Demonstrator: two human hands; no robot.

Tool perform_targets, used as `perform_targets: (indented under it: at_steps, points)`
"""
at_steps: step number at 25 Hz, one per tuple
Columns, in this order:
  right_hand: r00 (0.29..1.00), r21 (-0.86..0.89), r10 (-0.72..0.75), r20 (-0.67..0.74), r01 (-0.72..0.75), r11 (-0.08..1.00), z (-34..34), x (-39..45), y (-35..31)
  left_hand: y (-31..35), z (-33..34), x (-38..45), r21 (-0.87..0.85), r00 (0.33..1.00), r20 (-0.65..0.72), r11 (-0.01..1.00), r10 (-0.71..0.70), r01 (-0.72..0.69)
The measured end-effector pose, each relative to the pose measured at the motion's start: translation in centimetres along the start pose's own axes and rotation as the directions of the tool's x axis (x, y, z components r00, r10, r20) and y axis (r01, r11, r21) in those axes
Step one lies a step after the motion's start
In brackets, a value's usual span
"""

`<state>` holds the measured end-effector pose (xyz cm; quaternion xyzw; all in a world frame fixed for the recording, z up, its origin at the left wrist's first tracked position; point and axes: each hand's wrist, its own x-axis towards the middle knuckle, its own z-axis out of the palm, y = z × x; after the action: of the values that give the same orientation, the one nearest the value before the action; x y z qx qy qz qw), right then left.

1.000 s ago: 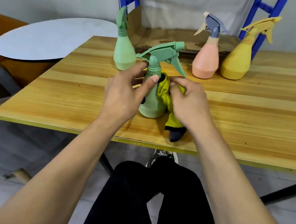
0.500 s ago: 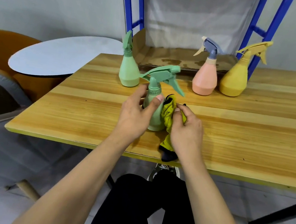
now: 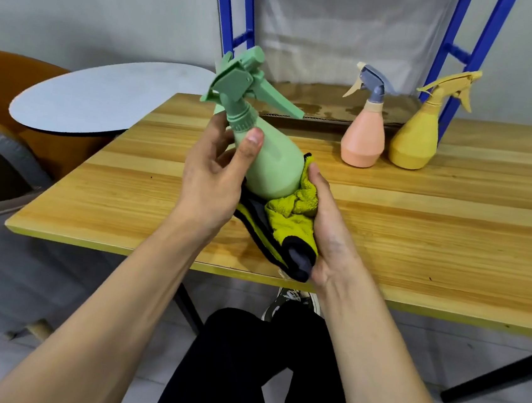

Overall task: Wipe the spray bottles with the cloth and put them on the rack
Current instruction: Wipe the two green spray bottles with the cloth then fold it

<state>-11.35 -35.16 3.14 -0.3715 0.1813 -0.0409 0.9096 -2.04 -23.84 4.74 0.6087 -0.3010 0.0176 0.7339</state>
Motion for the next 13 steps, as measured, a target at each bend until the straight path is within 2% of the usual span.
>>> perform_targets:
  at_steps: [2, 3, 5, 7, 8, 10, 12, 13]
  points:
    - [0.984, -0.160, -0.042, -0.172, 0.014, 0.987, 0.0, 0.4, -0.3, 0.2, -0.2, 0.1, 0.025, 1.000, -0.002, 1.000, 0.012, -0.012]
    - [0.956, -0.220, -0.108, -0.272, 0.048, 0.974, -0.2, 0.7, -0.2, 0.2, -0.1, 0.0, 0.038, 1.000, -0.005, 0.999, 0.011, -0.011]
    - [0.900, -0.232, -0.210, -0.383, 0.126, 0.964, -0.4, 1.2, 0.2, 0.0, 0.1, -0.3, 0.046, 1.000, -0.004, 0.999, -0.006, 0.006]
    - [0.928, -0.096, -0.150, -0.342, 0.125, 0.988, -0.4, 1.5, 0.5, -0.3, 0.4, -0.5, 0.029, 1.000, -0.003, 0.999, -0.019, 0.020]
    - [0.957, -0.020, -0.104, -0.271, 0.103, 0.994, -0.3, 1.5, 0.6, -0.3, 0.5, -0.6, 0.010, 0.999, -0.007, 0.999, -0.036, 0.036]
    - [0.976, 0.014, -0.092, -0.196, 0.096, 0.995, -0.4, 1.6, 0.5, -0.1, 0.3, -0.6, 0.002, 0.999, -0.006, 0.999, -0.047, 0.047]
    - [0.921, -0.094, -0.252, -0.296, 0.234, 0.968, -0.7, 2.1, 0.5, -0.2, 0.2, -0.5, 0.065, 1.000, 0.021, 0.998, -0.009, 0.007]
    - [0.856, -0.225, -0.382, -0.349, 0.319, 0.921, -1.0, 2.2, 0.4, -0.3, 0.0, -0.6, 0.082, 1.000, 0.026, 0.997, 0.005, -0.008]
